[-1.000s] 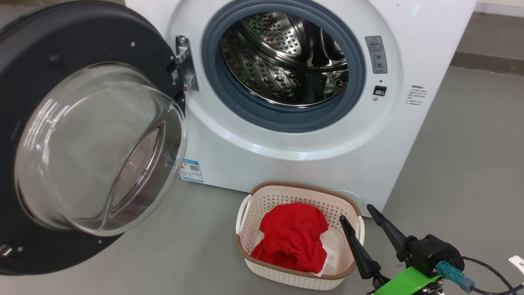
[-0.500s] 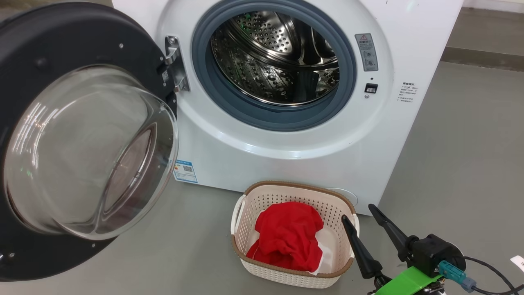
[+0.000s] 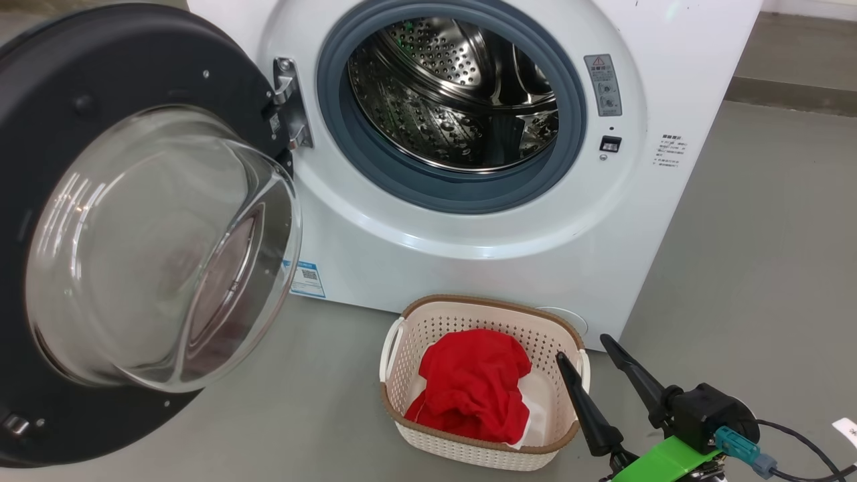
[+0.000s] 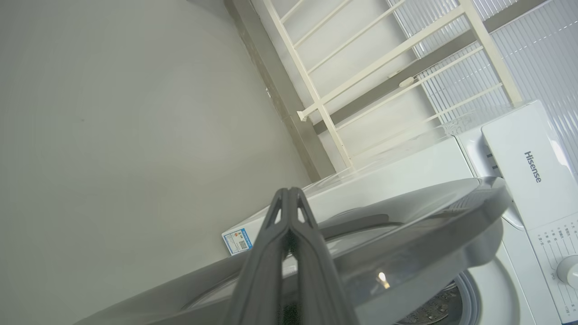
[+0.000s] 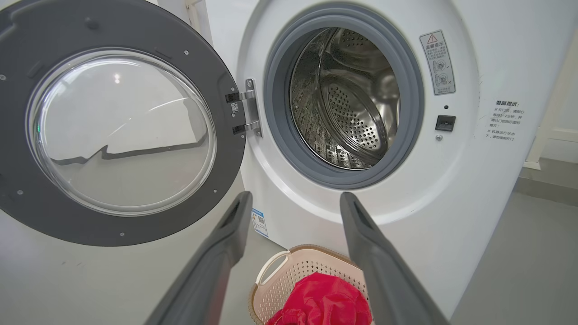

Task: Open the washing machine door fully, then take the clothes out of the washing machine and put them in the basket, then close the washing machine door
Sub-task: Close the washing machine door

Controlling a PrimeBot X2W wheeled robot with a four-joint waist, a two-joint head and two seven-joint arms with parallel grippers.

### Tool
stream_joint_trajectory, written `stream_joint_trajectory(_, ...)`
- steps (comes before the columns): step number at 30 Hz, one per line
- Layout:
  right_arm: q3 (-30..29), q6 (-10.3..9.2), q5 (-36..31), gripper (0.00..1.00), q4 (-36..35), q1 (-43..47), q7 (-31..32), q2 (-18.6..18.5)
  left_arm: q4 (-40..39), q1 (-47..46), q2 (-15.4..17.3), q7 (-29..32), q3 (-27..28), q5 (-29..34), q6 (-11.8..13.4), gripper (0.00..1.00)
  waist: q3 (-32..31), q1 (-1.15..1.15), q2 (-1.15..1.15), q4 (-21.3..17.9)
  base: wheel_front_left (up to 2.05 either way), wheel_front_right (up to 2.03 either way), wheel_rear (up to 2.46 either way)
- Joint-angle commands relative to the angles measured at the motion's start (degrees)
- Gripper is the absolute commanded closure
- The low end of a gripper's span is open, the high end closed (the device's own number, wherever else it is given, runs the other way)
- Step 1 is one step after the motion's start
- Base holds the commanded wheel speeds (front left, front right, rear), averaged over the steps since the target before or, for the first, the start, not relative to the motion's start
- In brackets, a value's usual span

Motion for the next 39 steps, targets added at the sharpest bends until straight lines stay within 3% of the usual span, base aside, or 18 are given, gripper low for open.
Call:
stream_joint_trajectory(1, 1.6, 0.36, 0.4, 0.00, -1.4, -1.0, -0.4, -0.2, -1.0, 1.6, 0.9, 1.9, -0.5, -1.1, -1.2, 1.00, 0.1, 0.00, 0.00, 0.0, 0.00, 0.00, 0.00)
stream_joint_trajectory(6, 1.7, 0.36, 0.5, 0.00, -1.3, -1.1, -0.4, 0.0, -2.4, 2.4, -1.0, 2.9, 1.2, -4.4, -3.6, 1.00, 0.2, 0.00, 0.00, -0.1, 0.00, 0.00, 0.00)
stream_joint_trajectory(18, 1.1, 0.36, 0.3, 0.00, -1.1, -0.8, -0.4, 0.2, -11.8, 6.1, -7.2, 7.0, 3.8, -10.7, -4.6, 1.00, 0.3, 0.00, 0.00, 0.2, 0.00, 0.00, 0.00)
stream_joint_trajectory(39, 0.7, 0.36, 0.2, 0.00, -1.1, -1.4, -0.4, 0.8, -39.0, 17.7, -17.9, 14.1, 0.5, -14.1, 1.0, 1.00, 1.6, 0.00, 0.00, -1.2, 0.00, 0.00, 0.00)
